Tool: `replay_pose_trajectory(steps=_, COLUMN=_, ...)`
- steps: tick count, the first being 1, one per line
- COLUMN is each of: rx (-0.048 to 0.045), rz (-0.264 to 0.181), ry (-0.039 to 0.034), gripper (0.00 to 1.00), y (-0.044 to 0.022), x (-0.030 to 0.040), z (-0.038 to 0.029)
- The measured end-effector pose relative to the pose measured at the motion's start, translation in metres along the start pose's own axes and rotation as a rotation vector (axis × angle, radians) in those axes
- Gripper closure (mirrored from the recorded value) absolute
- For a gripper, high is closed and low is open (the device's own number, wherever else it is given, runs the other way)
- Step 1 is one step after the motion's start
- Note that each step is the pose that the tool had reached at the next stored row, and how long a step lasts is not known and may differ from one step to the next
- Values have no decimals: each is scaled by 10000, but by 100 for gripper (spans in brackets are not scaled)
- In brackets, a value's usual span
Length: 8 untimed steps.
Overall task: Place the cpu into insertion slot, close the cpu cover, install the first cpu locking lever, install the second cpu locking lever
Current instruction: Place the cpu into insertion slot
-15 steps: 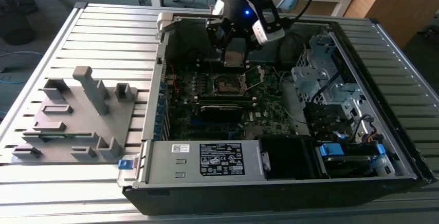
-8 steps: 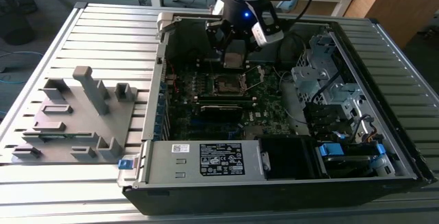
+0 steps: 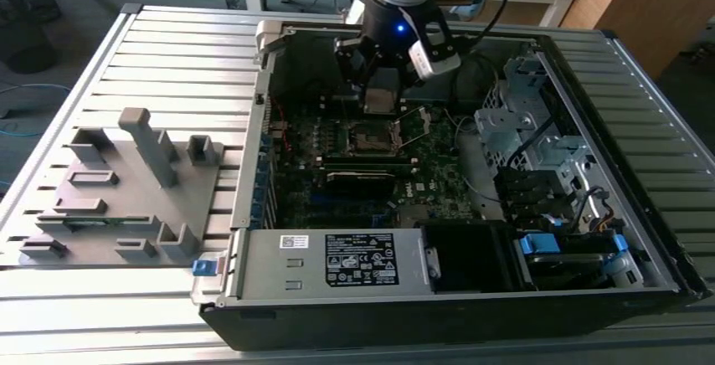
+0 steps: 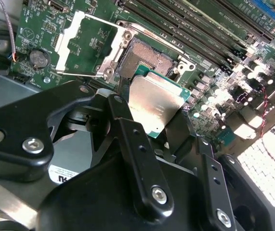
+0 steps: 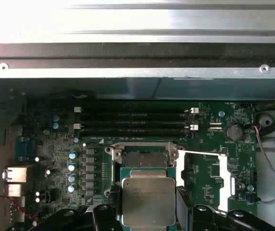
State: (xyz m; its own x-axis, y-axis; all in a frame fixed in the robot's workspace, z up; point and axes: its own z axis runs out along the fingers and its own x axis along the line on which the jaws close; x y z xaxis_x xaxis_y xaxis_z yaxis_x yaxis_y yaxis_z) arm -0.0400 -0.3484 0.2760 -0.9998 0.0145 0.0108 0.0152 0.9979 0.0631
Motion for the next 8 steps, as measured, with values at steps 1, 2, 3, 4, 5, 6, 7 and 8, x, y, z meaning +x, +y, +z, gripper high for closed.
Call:
replay_pose_trajectory(steps=1, rx=-1, rz=-1, ry=-2, gripper=46, y=0, x=1, z=4)
replay_pose_trajectory(steps=2, rx=-2, rz=-4, ry=-3, gripper=46, y=0, x=1, z=8)
replay_pose_trajectory(steps=3, rx=-2, rz=-5, ry=-4, gripper=46, y=-1, x=1, z=12)
replay_pose_trajectory(steps=4, rx=-1, rz=-7, ry=-5, gripper=46, y=-1, x=1, z=15)
replay_pose_trajectory(steps=5, rx=-1, rz=-8, ry=-5, gripper=46, y=-1, x=2, z=19)
replay_pose_trajectory(steps=6, rx=0, rz=-11, ry=-5, gripper=46, y=-1, x=2, z=21)
replay_pose_trajectory(steps=7, rx=0, rz=-12, ry=-5, gripper=46, y=-2, x=2, z=24)
replay_pose_trajectory(steps=8, rx=0, rz=-13, ry=-5, gripper=46, y=-2, x=2, z=27)
